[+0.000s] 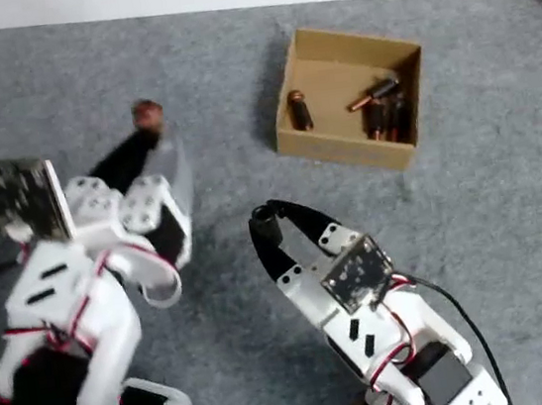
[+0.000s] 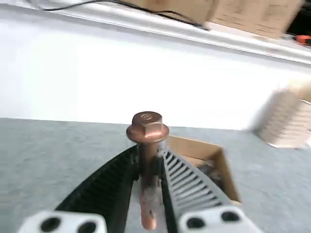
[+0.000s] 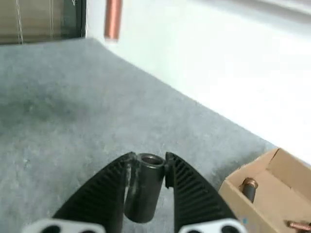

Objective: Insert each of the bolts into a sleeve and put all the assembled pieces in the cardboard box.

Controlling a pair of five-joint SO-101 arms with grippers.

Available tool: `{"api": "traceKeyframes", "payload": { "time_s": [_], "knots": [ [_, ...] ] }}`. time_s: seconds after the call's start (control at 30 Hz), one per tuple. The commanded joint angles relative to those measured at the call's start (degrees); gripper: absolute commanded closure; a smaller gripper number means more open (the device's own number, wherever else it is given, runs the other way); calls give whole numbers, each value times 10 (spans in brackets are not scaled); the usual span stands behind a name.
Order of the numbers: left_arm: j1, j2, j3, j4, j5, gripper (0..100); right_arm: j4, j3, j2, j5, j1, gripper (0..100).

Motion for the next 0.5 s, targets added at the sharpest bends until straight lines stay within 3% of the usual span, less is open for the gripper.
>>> {"api": "traceKeyframes", "payload": {
  "time_s": [0.0,0.1,0.3,0.47],
  "knots": [
    [60,-37,18,-19,4,995,-1,-2,-22,8,6,995],
    [80,-47,55,-43,4,995,0,-1,-24,8,6,995],
    [92,-51,149,-176,7,995,1,-1,-28,9,-29,995],
    [142,-51,164,-198,7,995,1,-1,-27,9,-31,995]
  ]
}}
